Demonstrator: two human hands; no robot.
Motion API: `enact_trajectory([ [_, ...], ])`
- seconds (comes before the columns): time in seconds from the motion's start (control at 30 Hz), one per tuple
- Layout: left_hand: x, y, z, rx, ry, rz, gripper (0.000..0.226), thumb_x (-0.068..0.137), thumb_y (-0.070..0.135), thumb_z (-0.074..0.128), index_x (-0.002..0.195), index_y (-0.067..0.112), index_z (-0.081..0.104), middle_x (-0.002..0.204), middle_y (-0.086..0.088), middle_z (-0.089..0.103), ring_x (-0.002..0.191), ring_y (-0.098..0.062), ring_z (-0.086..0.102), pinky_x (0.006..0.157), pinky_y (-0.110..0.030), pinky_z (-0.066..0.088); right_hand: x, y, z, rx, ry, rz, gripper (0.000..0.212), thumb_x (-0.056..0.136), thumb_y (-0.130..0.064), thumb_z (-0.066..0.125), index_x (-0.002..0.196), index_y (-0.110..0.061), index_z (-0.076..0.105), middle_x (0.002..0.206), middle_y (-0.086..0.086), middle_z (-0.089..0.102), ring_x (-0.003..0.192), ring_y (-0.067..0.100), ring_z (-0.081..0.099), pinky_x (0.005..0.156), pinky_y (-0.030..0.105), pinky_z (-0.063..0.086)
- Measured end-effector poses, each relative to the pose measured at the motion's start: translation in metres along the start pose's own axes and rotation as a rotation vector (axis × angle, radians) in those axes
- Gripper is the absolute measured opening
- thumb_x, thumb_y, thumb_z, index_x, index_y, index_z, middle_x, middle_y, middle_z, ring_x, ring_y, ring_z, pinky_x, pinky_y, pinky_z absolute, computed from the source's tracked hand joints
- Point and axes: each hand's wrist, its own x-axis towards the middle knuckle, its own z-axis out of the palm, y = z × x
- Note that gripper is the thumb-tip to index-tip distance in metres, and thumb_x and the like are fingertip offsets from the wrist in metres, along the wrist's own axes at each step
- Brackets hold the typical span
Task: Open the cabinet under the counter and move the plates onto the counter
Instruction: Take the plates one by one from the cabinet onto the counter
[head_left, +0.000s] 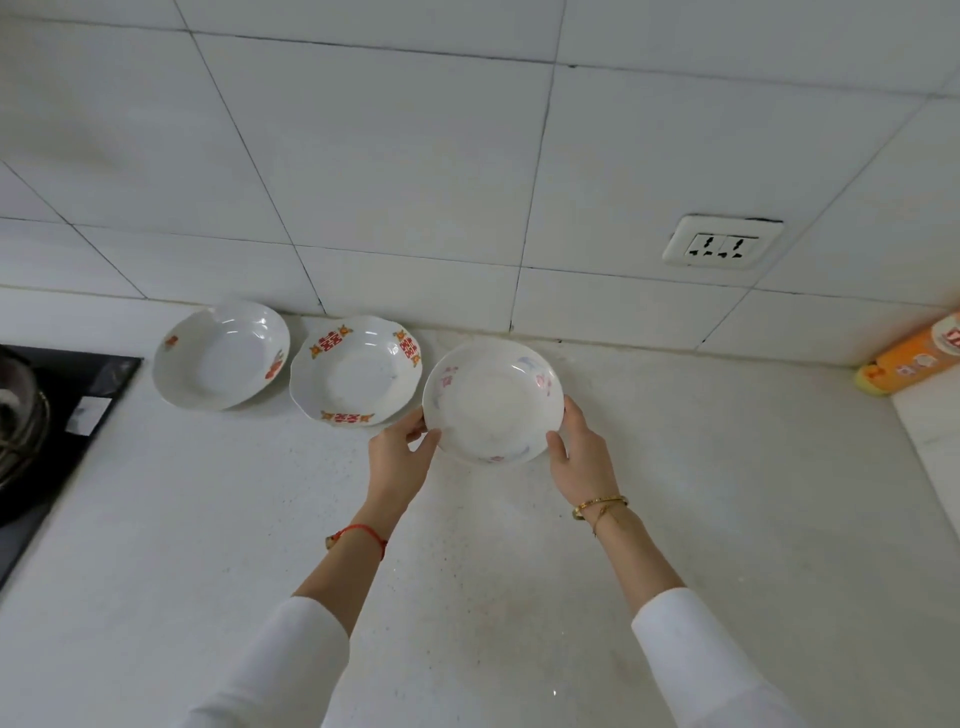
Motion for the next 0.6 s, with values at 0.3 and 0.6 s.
enact_trajectory([
  [0.3, 0.043, -0.016, 0.028, 0.013, -0.011, -0.075, 0.036, 0.090, 0.009, 0.064, 0.126, 0.013, 0.065, 0.113, 0.000, 0.071, 0.100, -0.012, 0.062, 0.096, -0.024, 0.045, 0.048, 0.027, 0.025, 0.010, -0.072, 0.074, 0.054, 0.094, -0.013, 0.045, 0.144, -0.027, 0.027, 0.119, 0.007, 0.060, 0.096, 0.024, 0.061, 0.082, 0.034, 0.052],
  [0.6, 0.055, -0.018, 0.041, 0.021, 0.005, -0.068, 0.035, 0.089, 0.005, 0.062, 0.124, 0.010, 0.065, 0.108, -0.003, 0.072, 0.097, -0.015, 0.062, 0.095, -0.027, 0.047, 0.067, 0.037, 0.029, 0.000, -0.101, 0.104, 0.051, 0.095, -0.013, 0.044, 0.142, -0.024, 0.029, 0.117, 0.008, 0.059, 0.098, 0.023, 0.060, 0.082, 0.035, 0.052],
])
